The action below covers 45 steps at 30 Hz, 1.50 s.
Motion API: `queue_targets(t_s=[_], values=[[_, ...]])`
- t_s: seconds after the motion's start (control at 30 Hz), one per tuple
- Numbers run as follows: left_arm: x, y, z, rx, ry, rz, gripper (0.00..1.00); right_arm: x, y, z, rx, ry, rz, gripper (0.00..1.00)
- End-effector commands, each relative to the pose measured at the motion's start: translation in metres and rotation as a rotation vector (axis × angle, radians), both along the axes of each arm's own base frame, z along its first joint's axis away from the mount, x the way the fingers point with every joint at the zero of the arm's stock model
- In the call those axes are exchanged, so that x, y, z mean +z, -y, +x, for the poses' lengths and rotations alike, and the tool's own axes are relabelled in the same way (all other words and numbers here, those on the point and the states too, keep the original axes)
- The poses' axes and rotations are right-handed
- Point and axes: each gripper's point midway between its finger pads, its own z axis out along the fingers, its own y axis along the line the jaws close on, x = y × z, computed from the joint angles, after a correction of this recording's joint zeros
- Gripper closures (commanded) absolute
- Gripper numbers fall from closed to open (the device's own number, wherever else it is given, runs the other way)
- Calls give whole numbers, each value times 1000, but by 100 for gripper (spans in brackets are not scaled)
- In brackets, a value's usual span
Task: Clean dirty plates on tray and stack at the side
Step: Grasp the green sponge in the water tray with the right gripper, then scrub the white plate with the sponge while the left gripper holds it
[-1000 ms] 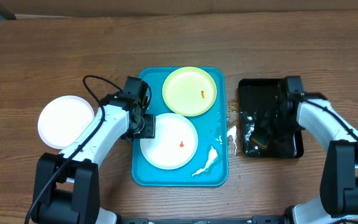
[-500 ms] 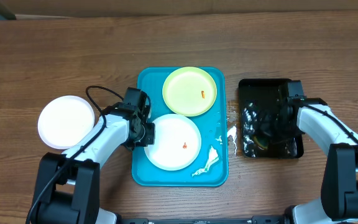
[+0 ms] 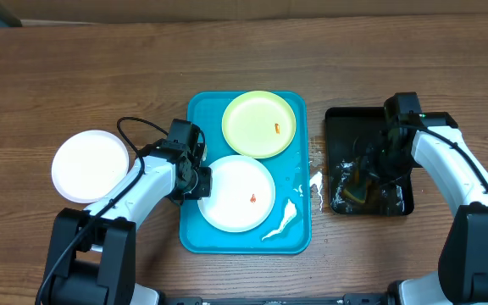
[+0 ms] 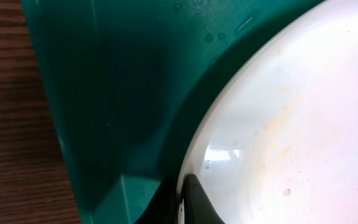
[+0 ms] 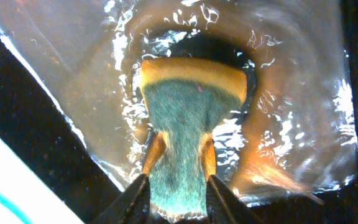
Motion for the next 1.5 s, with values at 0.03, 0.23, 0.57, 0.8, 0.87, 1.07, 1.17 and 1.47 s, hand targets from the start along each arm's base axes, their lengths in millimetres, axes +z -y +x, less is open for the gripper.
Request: queue_targets(t_s=[0.03, 0.23, 0.57, 0.8, 0.87, 1.07, 1.17, 1.47], values=[[-12, -4, -11, -3, -38, 22, 96, -5, -5, 6, 7, 58, 0, 63], [-12, -4, -10, -3, -38, 22, 96, -42, -4, -12, -53, 44, 2, 61], [-12, -4, -10, -3, -37, 22, 96, -41, -4, -12, -36, 46, 2, 96], [-12, -4, -11, 2, -39, 21, 96, 21, -12, 7, 85, 89, 20, 96], [-12, -4, -10, 19, -41, 18, 96, 39, -23, 8, 129, 106, 53, 96], [-10, 8, -5, 20, -24, -49, 96, 63, -89, -4, 263, 125, 238, 96], [-9, 12, -3, 17, -15, -69, 96, 65, -126, -10, 332, 139, 269, 96], [-9, 12, -2, 21, -12, -70, 96, 51, -223, -20, 378, 303, 213, 96]])
